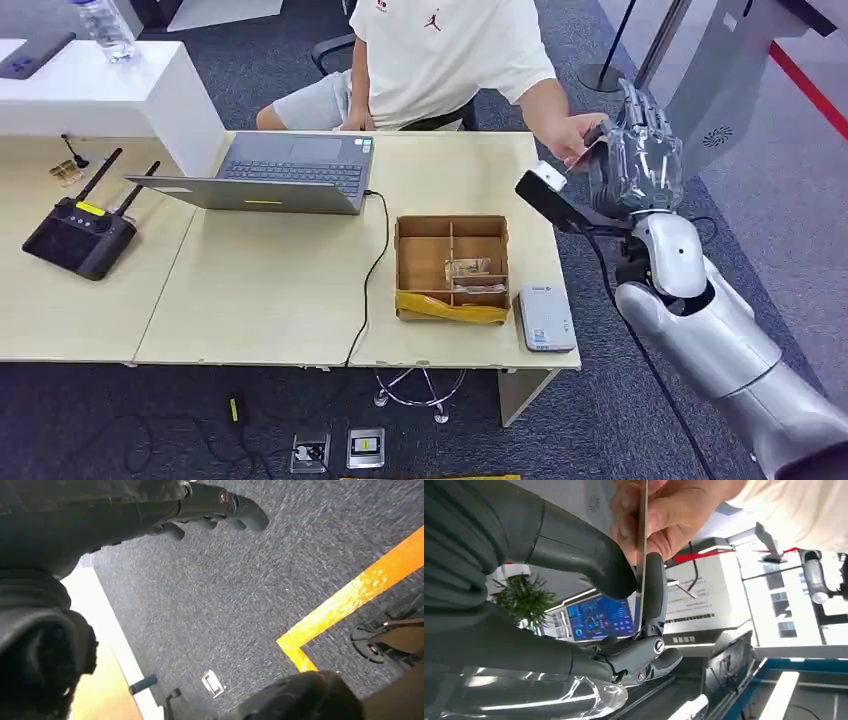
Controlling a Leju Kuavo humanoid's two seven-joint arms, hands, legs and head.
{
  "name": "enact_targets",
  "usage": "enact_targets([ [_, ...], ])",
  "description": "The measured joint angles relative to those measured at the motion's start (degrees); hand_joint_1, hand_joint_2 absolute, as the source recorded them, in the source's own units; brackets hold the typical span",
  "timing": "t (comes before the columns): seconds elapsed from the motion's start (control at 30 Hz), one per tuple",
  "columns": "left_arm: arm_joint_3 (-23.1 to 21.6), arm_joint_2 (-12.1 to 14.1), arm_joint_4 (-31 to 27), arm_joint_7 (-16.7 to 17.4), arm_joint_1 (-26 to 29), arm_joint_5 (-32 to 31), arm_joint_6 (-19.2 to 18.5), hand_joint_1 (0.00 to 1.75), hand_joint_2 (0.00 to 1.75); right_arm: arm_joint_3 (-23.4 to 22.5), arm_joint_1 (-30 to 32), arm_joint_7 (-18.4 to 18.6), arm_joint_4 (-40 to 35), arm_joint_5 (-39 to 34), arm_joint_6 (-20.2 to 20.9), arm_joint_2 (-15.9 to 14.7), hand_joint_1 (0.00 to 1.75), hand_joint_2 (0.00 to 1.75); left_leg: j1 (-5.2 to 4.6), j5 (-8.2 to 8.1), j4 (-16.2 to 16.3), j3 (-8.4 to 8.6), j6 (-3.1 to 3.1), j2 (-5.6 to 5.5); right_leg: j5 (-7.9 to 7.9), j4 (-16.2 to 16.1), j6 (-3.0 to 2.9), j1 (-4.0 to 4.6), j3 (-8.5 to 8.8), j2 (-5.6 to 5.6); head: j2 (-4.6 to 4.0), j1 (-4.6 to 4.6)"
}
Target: Pass the card to the sensor for recognition and then transmit it.
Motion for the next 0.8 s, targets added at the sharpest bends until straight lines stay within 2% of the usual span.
enact_targets([
  [0.23, -0.2, -0.5, -0.1, 0.4, -0.1, -0.9, 0.0, 0.00, 0.00, 3.4, -3.8, -1.4, 6.8, -1.3, -2.3, 3.6, 1.75, 1.75, 0.01, 0.00, 0.0, -0.09, 0.00, -0.06, 0.00, 0.0, 0.00, 0.01, -0.07, 0.00, 0.00, 0.00],
  [0.27, -0.2, -0.5, -0.1, 0.4, -0.2, -0.9, 0.0, 0.00, 0.00, 3.7, -4.2, -1.7, 8.0, -1.8, -2.7, 4.2, 1.66, 1.75, 0.02, 0.00, 0.0, -0.08, 0.00, -0.06, 0.00, 0.0, 0.00, 0.01, -0.06, 0.00, 0.00, -0.02],
  [0.3, -0.2, -0.5, -0.1, 0.4, -0.2, -1.0, 0.0, 0.00, 0.00, 4.0, -4.6, -2.1, 9.3, -2.2, -3.1, 4.8, 1.17, 1.75, 0.02, 0.00, 0.0, -0.08, 0.00, -0.06, -0.01, 0.0, 0.00, 0.02, -0.06, -0.02, 0.00, 0.02],
  [0.33, -0.2, -0.6, -0.1, 0.4, -0.3, -1.0, 0.0, 0.00, 0.00, 4.2, -4.8, -2.3, 10.3, -2.6, -3.3, 5.4, 0.16, 1.75, 0.02, 0.00, 0.0, -0.09, 0.00, -0.13, -0.01, 0.0, 0.00, 0.02, -0.06, -0.08, 0.00, 0.00],
  [0.37, -0.2, -0.6, -0.1, 0.4, -0.2, -1.0, 0.0, 0.00, 0.00, 4.6, -5.0, -2.4, 11.3, -2.8, -3.5, 5.9, 0.00, 1.75, 0.02, 0.00, 0.0, -0.10, 0.00, -0.17, -0.01, 0.0, 0.00, 0.02, -0.06, -0.10, 0.00, 0.02],
  [0.6, -0.2, -0.6, -0.1, 0.4, -0.2, -0.9, 0.0, 0.00, 0.00, 6.7, -6.5, -3.3, 17.2, -3.7, -4.3, 8.6, 0.00, 1.75, 0.02, 0.02, 0.0, -0.09, -0.03, -0.16, 0.00, 0.0, 0.00, 0.02, -0.06, -0.07, 0.00, 0.00],
  [0.8, -0.1, -0.6, -0.1, 0.4, 0.0, -0.8, 0.0, 0.00, 0.00, 8.1, -6.6, -3.3, 20.3, -4.1, -6.2, 9.7, 0.00, 1.75, 0.02, 0.02, 0.0, -0.09, -0.03, -0.16, 0.00, 0.0, 0.00, 0.02, -0.06, -0.07, 0.00, 0.00],
])
